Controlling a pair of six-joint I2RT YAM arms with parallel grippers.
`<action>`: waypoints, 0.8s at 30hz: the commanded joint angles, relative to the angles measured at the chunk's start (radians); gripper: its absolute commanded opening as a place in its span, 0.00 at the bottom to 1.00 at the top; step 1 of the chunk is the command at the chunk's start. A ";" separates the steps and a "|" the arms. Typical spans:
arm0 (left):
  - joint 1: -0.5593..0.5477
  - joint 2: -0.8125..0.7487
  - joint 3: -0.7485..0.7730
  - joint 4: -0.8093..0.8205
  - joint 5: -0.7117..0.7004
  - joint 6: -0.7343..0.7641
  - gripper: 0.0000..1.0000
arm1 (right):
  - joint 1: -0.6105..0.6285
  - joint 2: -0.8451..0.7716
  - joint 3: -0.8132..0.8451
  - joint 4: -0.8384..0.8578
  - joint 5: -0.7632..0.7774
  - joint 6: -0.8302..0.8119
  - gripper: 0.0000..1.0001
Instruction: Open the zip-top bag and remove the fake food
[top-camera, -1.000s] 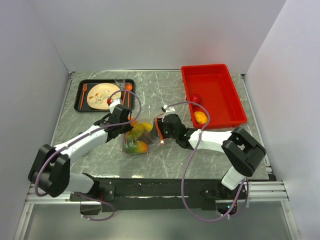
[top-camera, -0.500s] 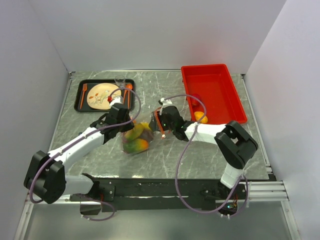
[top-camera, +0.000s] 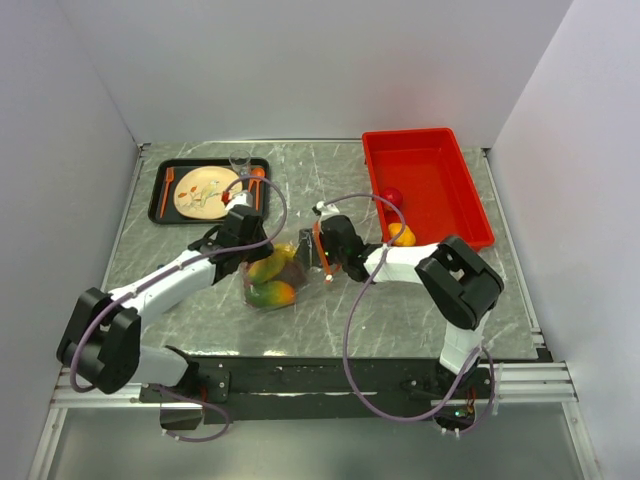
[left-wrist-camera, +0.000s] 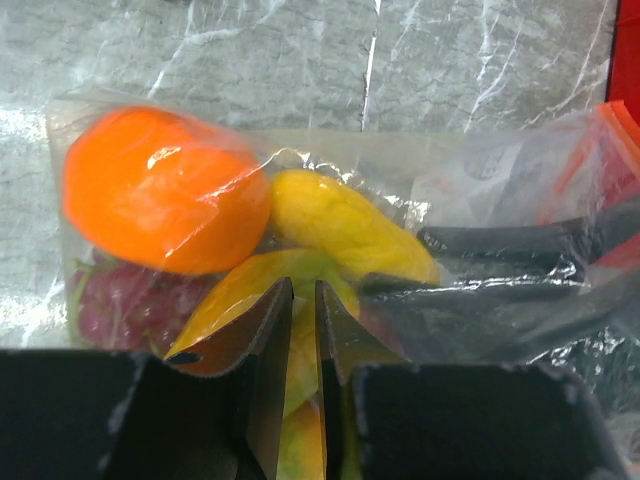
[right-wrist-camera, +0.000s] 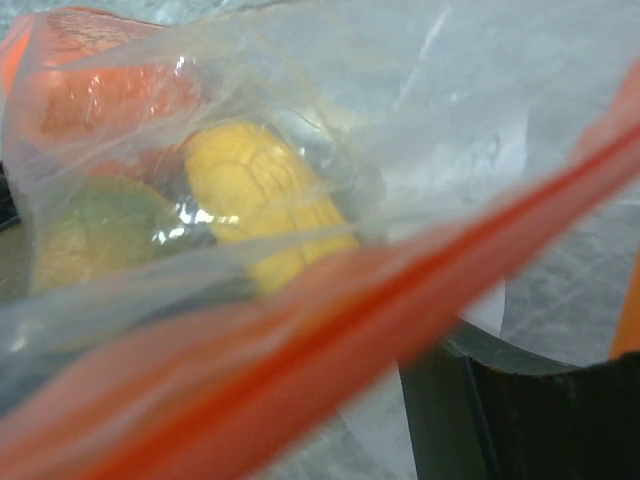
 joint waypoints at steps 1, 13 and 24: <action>0.002 0.020 -0.005 0.045 0.022 0.000 0.21 | 0.012 0.023 0.010 0.026 -0.018 -0.016 0.70; 0.002 0.038 -0.008 0.057 0.019 -0.011 0.22 | 0.020 0.063 0.049 0.015 -0.032 0.007 0.67; 0.012 0.050 -0.017 0.013 -0.084 -0.067 0.22 | 0.021 -0.032 0.010 -0.035 0.015 0.029 0.40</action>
